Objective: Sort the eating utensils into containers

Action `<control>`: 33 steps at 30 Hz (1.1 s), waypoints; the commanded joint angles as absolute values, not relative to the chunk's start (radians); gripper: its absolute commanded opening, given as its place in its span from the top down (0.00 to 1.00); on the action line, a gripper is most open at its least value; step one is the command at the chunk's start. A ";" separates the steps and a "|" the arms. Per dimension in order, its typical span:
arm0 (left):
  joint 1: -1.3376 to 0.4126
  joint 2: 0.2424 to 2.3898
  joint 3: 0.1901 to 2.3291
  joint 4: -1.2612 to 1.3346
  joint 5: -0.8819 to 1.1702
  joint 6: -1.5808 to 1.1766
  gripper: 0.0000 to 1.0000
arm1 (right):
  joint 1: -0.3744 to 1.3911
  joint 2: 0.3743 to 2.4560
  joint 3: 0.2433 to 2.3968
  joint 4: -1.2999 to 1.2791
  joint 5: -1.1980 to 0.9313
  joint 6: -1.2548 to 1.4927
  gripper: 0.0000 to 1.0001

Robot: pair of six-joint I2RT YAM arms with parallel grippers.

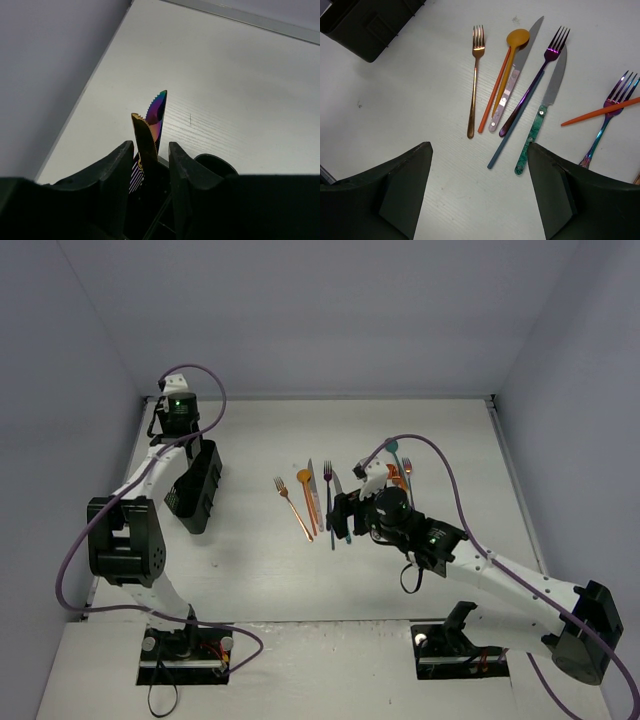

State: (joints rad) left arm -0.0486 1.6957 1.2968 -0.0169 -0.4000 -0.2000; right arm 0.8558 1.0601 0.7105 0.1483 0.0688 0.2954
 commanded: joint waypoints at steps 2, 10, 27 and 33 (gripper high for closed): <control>-0.053 1.553 1.340 -0.050 -0.409 -0.237 0.54 | 0.848 1.077 0.742 0.141 0.175 0.343 0.29; -0.074 1.349 1.407 -0.294 -0.290 -0.285 0.23 | 0.798 1.214 0.831 0.003 0.256 0.397 0.34; -0.084 0.908 1.025 -0.512 0.189 -0.301 0.17 | 0.737 1.677 1.037 -0.048 0.163 0.448 0.49; -0.085 0.837 0.965 -0.525 0.219 -0.297 0.17 | 0.726 1.784 1.070 -0.048 0.181 0.463 0.51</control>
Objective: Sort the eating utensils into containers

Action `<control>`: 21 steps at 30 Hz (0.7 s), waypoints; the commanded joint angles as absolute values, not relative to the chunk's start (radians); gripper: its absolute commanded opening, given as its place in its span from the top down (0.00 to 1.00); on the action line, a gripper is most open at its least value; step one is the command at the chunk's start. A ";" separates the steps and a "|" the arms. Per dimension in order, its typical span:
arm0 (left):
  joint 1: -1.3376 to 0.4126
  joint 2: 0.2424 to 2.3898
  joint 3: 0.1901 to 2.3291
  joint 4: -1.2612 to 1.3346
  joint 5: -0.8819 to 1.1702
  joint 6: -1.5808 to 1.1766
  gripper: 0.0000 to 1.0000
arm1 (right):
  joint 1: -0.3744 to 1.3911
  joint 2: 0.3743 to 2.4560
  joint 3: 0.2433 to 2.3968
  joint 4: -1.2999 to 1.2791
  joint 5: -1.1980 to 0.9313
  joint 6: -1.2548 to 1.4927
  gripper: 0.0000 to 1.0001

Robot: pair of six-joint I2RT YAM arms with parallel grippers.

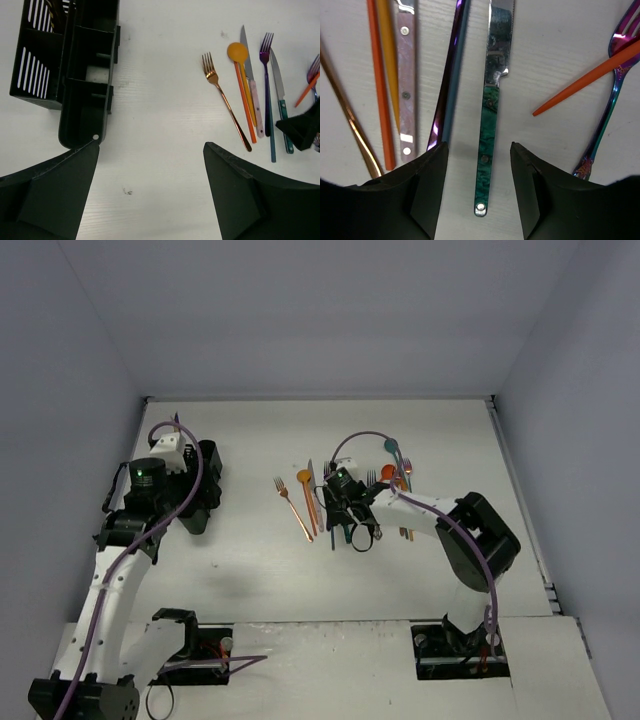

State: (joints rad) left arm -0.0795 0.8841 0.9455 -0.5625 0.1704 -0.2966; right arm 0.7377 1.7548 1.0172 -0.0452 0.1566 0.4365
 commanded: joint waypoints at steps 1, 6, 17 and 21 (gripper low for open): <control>-0.086 0.835 0.962 -0.529 0.216 -0.289 0.17 | 0.726 1.796 1.077 -0.048 0.185 0.460 0.52; -0.086 0.847 0.968 -0.535 0.250 -0.296 0.17 | 0.709 1.856 1.085 -0.047 0.195 0.459 0.70; -0.128 0.864 1.048 -0.514 0.441 -0.458 0.17 | 0.702 1.680 1.048 -0.051 0.293 0.425 1.00; -0.247 0.874 1.072 -0.425 0.433 -0.548 0.17 | 0.727 1.524 1.024 -0.050 0.314 0.391 1.00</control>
